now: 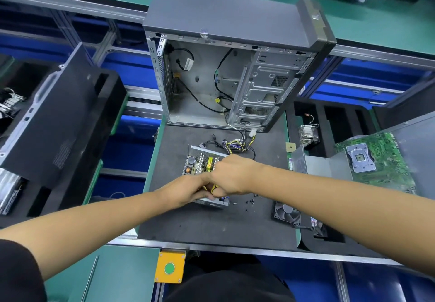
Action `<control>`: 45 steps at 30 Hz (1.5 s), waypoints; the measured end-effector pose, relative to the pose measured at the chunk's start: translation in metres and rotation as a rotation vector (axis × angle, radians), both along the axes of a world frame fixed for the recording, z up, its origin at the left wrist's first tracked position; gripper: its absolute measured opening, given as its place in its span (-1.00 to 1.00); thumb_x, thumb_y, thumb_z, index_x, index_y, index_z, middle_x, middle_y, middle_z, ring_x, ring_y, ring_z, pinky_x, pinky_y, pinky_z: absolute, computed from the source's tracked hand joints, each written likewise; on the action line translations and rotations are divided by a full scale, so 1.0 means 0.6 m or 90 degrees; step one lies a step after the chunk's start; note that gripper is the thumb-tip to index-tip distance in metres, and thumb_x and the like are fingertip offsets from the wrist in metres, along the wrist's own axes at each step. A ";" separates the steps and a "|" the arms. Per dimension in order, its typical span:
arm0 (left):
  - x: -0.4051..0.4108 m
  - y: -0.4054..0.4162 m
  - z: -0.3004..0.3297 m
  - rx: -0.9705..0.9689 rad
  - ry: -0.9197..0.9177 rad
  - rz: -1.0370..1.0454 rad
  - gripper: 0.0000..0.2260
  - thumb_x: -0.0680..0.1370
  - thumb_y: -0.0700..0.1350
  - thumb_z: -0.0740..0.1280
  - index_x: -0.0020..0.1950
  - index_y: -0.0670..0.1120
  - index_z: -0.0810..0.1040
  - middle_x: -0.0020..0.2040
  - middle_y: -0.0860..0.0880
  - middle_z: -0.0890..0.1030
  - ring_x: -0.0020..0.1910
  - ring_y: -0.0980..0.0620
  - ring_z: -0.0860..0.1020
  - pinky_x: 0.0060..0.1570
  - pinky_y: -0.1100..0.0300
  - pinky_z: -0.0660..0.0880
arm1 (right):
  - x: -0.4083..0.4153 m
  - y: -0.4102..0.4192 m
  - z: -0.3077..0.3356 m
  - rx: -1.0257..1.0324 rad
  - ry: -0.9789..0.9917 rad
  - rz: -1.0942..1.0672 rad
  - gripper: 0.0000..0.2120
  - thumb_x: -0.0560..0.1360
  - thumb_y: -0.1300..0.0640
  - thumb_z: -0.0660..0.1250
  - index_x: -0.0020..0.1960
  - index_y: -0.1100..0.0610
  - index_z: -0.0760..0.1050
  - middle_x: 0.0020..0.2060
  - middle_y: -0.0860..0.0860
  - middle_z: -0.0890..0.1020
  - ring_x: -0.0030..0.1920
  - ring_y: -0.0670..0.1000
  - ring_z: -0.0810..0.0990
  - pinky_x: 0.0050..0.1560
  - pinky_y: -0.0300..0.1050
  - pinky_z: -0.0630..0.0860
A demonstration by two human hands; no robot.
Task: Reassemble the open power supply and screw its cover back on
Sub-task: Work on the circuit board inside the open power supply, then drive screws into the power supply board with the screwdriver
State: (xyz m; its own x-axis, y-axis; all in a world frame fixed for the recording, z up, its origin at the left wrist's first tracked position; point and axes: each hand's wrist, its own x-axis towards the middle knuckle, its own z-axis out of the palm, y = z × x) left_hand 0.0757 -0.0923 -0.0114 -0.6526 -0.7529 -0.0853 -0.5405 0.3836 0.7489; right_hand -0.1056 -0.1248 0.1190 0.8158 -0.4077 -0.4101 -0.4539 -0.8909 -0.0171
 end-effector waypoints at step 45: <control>-0.307 -0.055 0.017 -0.055 -0.492 -0.059 -0.64 0.46 0.12 0.53 0.20 0.06 0.60 0.23 0.05 0.63 0.30 -0.04 0.51 0.19 0.07 0.36 | -0.349 -0.131 -0.061 0.084 -0.283 -0.693 -0.97 0.45 0.13 0.18 -0.15 0.07 0.38 -0.33 -0.02 0.56 -0.33 0.06 0.45 -0.32 -0.07 0.29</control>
State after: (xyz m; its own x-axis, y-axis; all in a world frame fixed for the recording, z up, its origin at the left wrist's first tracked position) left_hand -0.1085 -0.1251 -0.0011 -0.4925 -0.7228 -0.4848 -0.8592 0.4926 0.1384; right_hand -0.3147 -0.2036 0.0826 0.1467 -0.9518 -0.2693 -0.9035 -0.0181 -0.4282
